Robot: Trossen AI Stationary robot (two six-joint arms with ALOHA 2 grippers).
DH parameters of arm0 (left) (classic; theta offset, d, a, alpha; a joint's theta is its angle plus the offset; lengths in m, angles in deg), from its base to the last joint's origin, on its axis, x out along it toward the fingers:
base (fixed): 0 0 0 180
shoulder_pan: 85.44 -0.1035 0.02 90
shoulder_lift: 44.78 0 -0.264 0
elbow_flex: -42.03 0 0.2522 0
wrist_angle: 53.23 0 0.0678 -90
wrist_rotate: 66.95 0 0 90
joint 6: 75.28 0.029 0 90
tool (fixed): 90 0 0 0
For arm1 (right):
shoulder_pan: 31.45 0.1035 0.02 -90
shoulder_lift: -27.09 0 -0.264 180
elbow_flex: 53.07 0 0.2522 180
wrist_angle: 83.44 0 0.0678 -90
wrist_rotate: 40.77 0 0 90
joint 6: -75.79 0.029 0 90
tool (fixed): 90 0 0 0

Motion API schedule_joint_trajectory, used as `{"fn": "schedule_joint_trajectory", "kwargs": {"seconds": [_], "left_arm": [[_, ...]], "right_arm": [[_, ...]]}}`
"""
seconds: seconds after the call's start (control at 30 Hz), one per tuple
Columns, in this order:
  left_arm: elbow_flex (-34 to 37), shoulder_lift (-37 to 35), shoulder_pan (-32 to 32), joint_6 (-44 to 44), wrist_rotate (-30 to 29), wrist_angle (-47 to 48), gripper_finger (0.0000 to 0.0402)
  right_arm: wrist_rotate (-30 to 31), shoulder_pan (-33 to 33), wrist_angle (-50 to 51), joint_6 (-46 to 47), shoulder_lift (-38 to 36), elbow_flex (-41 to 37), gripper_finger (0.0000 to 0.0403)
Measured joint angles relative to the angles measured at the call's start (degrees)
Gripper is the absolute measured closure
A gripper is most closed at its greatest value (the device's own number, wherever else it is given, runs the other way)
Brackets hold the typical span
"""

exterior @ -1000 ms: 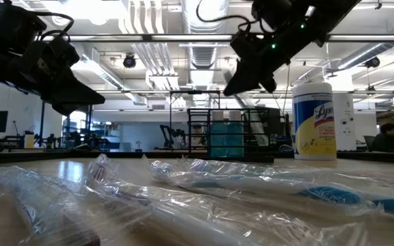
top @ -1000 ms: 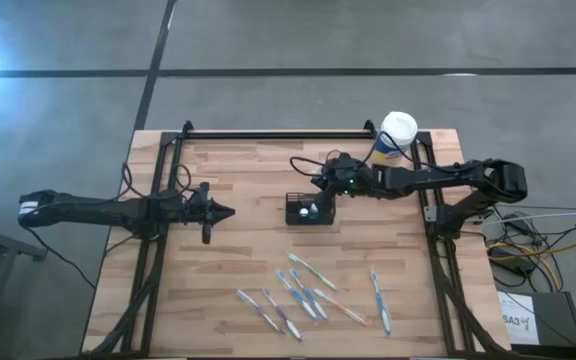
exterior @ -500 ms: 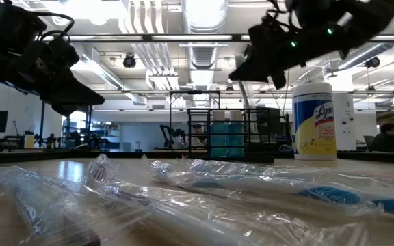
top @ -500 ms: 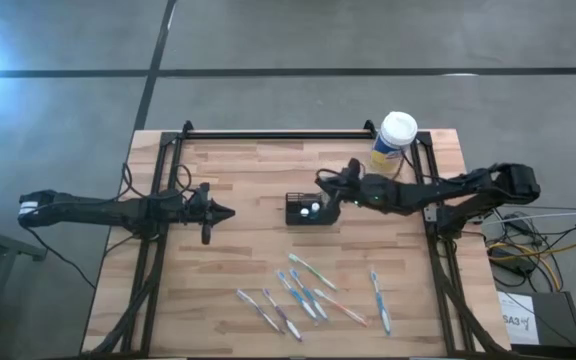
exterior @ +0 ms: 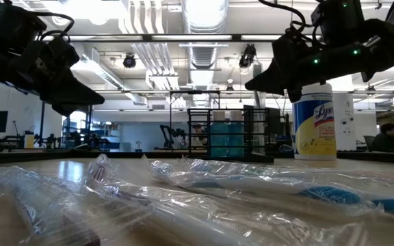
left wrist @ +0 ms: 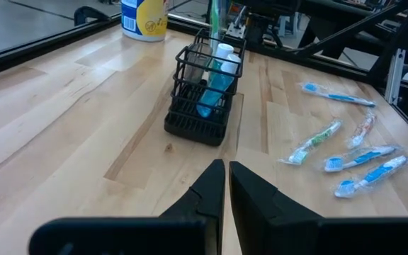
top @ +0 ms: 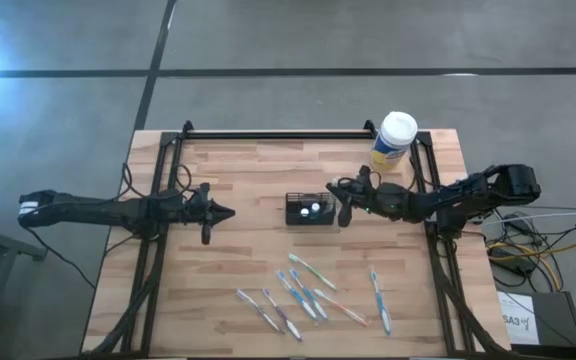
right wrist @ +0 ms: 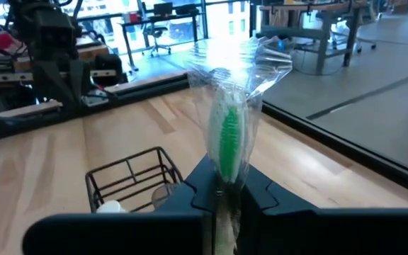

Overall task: Pick & Place toothbrushing station
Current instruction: Put the right green toothbrush into the wire organizer, then put the right blue toothbrush into the wire organizer

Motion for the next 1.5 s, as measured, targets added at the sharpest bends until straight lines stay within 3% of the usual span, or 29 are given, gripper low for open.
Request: {"fn": "schedule_joint_trajectory", "kwargs": {"seconds": [0.27,0.63,0.97,1.2,1.4,1.5], "left_arm": [[0.0,0.0,0.0,0.0,0.0,-0.1,0.0376],[0.0,0.0,0.0,0.0,0.0,0.0,0.0376],[0.0,0.0,0.0,0.0,0.0,0.0,0.0376],[0.0,0.0,0.0,-0.1,0.1,0.0,0.0376],[0.0,0.0,0.0,-0.2,0.2,0.0,0.0376],[0.0,0.0,0.0,-0.4,0.2,0.0,0.0376]], "right_arm": [[0.0,0.5,0.2,-0.2,2.2,1.0,0.0382],[2.6,0.5,0.2,2.9,4.8,1.5,0.0271],[2.6,2.4,0.2,-0.3,2.9,4.3,0.0200],[2.5,5.5,6.9,-8.3,-5.8,4.3,0.0188],[1.6,11.0,15.9,-14.2,-20.1,4.3,0.0188],[-1.8,13.5,21.8,-15.2,-27.7,4.4,0.0192]]}}
